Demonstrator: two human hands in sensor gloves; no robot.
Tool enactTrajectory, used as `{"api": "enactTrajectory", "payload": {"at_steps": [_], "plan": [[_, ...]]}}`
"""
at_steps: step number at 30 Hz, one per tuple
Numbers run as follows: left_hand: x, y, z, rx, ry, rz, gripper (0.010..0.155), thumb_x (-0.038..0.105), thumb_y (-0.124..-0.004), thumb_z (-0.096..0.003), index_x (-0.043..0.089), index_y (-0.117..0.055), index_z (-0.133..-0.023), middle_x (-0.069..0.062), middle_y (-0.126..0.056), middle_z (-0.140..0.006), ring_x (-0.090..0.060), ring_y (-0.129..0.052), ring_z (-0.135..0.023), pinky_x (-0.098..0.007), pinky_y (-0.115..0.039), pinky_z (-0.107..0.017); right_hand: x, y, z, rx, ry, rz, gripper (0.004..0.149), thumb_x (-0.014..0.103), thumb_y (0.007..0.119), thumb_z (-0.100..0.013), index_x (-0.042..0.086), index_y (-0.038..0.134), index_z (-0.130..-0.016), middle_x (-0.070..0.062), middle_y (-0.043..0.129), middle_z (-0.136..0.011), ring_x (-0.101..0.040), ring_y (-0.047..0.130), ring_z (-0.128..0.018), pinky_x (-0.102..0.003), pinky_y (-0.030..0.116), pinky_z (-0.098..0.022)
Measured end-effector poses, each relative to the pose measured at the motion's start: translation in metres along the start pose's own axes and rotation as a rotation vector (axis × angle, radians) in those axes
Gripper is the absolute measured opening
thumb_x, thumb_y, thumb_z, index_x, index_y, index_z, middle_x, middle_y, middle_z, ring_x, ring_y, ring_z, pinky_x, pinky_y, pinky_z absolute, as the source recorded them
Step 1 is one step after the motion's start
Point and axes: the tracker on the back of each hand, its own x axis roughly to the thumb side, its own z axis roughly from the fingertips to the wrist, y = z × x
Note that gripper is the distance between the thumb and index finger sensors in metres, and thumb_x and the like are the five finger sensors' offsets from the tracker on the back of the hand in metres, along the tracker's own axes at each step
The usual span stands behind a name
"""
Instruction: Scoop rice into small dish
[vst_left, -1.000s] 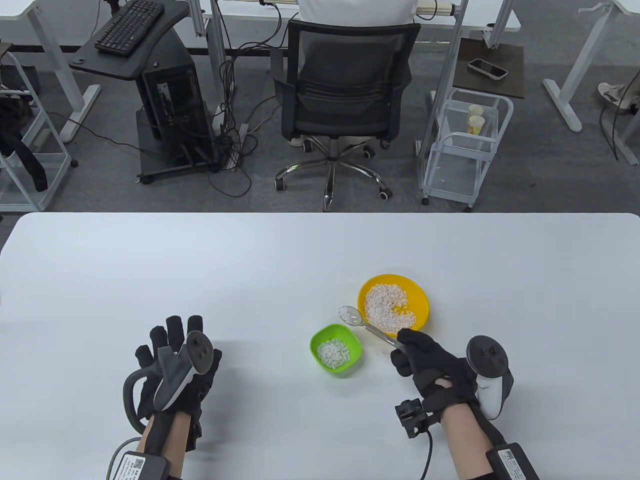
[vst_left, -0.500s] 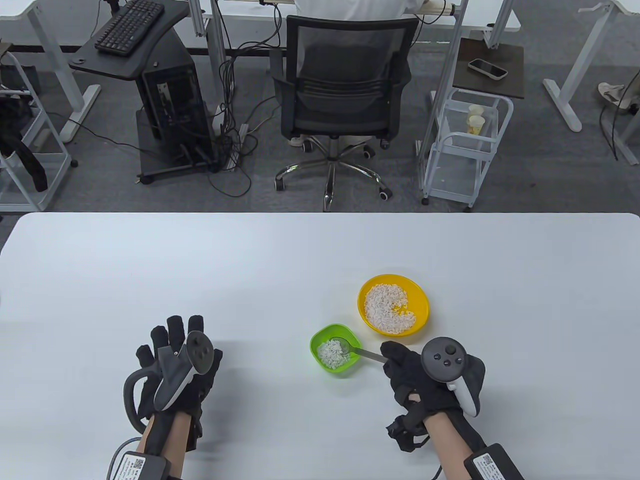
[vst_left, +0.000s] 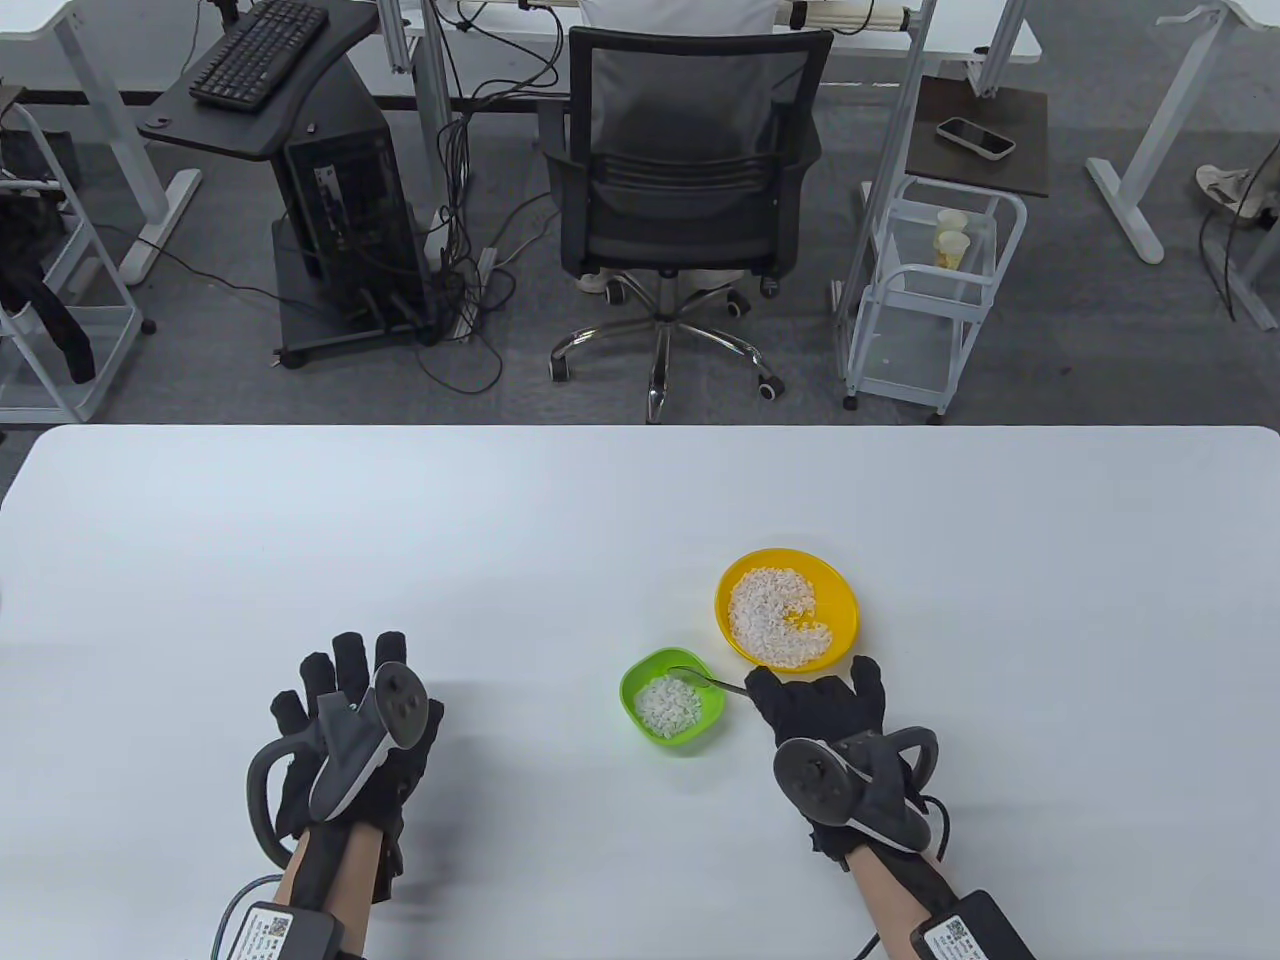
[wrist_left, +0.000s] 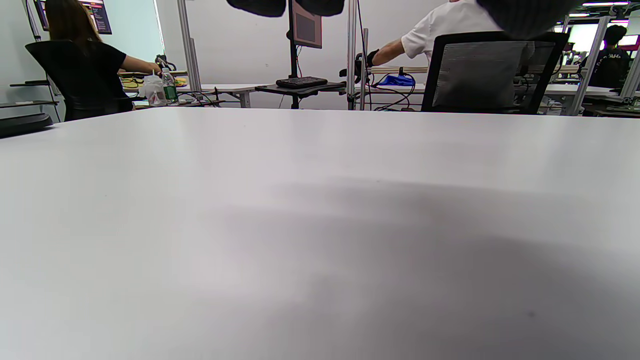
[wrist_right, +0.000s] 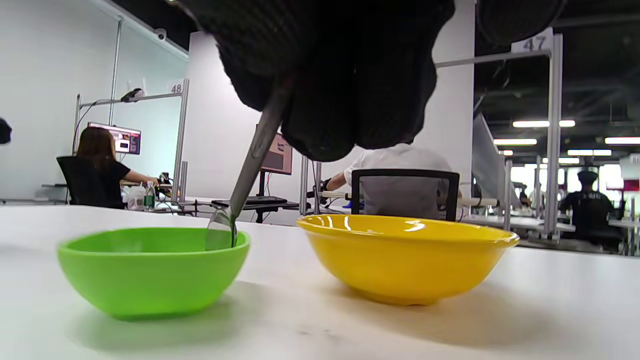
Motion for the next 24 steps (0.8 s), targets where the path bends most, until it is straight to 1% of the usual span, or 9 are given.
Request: {"api": "enactTrajectory", "payload": {"at_steps": [6, 8, 9, 11, 12, 14, 17, 20, 24], "plan": [[0.000, 0.000, 0.000, 0.001, -0.003, 0.005, 0.075, 0.067, -0.062, -0.0474, 0.046, -0.026, -0.110, 0.006, -0.030, -0.128, -0.029, -0.036, -0.119, -0.061, -0.036, -0.084, -0.014, -0.008, 0.001, -0.121, 0.084, -0.197, 0.043, 0.018, 0.069, -0.054, 0.020, 0.076, -0.095, -0.010, 0.098, -0.075, -0.040, 0.091, -0.067, -0.077, 0.048, -0.066], [0.000, 0.000, 0.000, 0.002, -0.006, 0.009, 0.075, 0.067, -0.062, -0.0474, 0.046, -0.026, -0.110, 0.006, -0.030, -0.128, -0.029, -0.036, -0.119, -0.061, -0.036, -0.084, -0.024, -0.014, 0.003, -0.226, 0.166, -0.210, 0.042, 0.017, 0.069, -0.054, 0.018, 0.076, -0.096, -0.012, 0.098, -0.074, -0.040, 0.091, -0.067, -0.077, 0.047, -0.065], [0.000, 0.000, 0.000, 0.002, -0.006, 0.006, 0.075, 0.067, -0.062, -0.0474, 0.046, -0.026, -0.110, 0.006, -0.030, -0.128, -0.029, -0.035, -0.119, -0.061, -0.036, -0.084, -0.030, -0.016, 0.002, -0.251, 0.206, -0.207, 0.043, 0.017, 0.069, -0.054, 0.017, 0.075, -0.096, -0.012, 0.098, -0.074, -0.041, 0.091, -0.066, -0.077, 0.047, -0.065], [0.000, 0.000, 0.000, 0.005, -0.005, 0.003, 0.075, 0.067, -0.061, -0.0475, 0.045, -0.026, -0.110, 0.005, -0.030, -0.128, -0.030, -0.036, -0.119, -0.061, -0.036, -0.084, -0.045, -0.017, 0.002, -0.232, 0.309, -0.198, 0.043, 0.018, 0.069, -0.055, 0.017, 0.074, -0.097, -0.012, 0.098, -0.075, -0.041, 0.091, -0.067, -0.077, 0.046, -0.066], [0.000, 0.000, 0.000, 0.006, -0.004, 0.004, 0.075, 0.067, -0.061, -0.0474, 0.046, -0.026, -0.110, 0.006, -0.030, -0.128, -0.029, -0.036, -0.119, -0.061, -0.036, -0.084, -0.055, -0.014, 0.002, -0.233, 0.366, -0.208, 0.043, 0.018, 0.070, -0.055, 0.017, 0.074, -0.097, -0.012, 0.098, -0.075, -0.040, 0.091, -0.067, -0.076, 0.047, -0.066], [0.001, -0.001, 0.000, 0.001, -0.003, -0.001, 0.075, 0.067, -0.061, -0.0474, 0.045, -0.026, -0.110, 0.005, -0.030, -0.128, -0.029, -0.036, -0.119, -0.061, -0.036, -0.084, -0.069, -0.003, 0.002, -0.178, 0.443, -0.248, 0.043, 0.019, 0.071, -0.055, 0.017, 0.075, -0.097, -0.012, 0.099, -0.075, -0.040, 0.092, -0.067, -0.076, 0.047, -0.066], [0.001, -0.001, 0.000, 0.000, -0.002, -0.001, 0.075, 0.067, -0.062, -0.0474, 0.045, -0.026, -0.110, 0.005, -0.030, -0.128, -0.029, -0.036, -0.119, -0.061, -0.036, -0.084, -0.081, 0.009, 0.001, -0.116, 0.553, -0.256, 0.043, 0.020, 0.072, -0.055, 0.017, 0.076, -0.098, -0.012, 0.100, -0.075, -0.040, 0.093, -0.066, -0.076, 0.048, -0.066], [0.002, -0.002, 0.000, -0.003, -0.004, -0.003, 0.075, 0.067, -0.062, -0.0474, 0.045, -0.026, -0.110, 0.005, -0.029, -0.128, -0.029, -0.036, -0.119, -0.061, -0.036, -0.084, -0.082, 0.017, -0.003, -0.075, 0.577, -0.180, 0.043, 0.021, 0.072, -0.055, 0.017, 0.076, -0.097, -0.012, 0.100, -0.075, -0.040, 0.093, -0.066, -0.076, 0.048, -0.066], [0.002, -0.002, -0.001, -0.002, -0.001, -0.012, 0.075, 0.067, -0.062, -0.0474, 0.045, -0.026, -0.110, 0.005, -0.030, -0.128, -0.030, -0.036, -0.119, -0.061, -0.036, -0.084, -0.075, 0.025, -0.006, -0.034, 0.549, -0.037, 0.042, 0.021, 0.072, -0.055, 0.018, 0.077, -0.096, -0.011, 0.101, -0.074, -0.039, 0.094, -0.064, -0.075, 0.050, -0.066]]}}
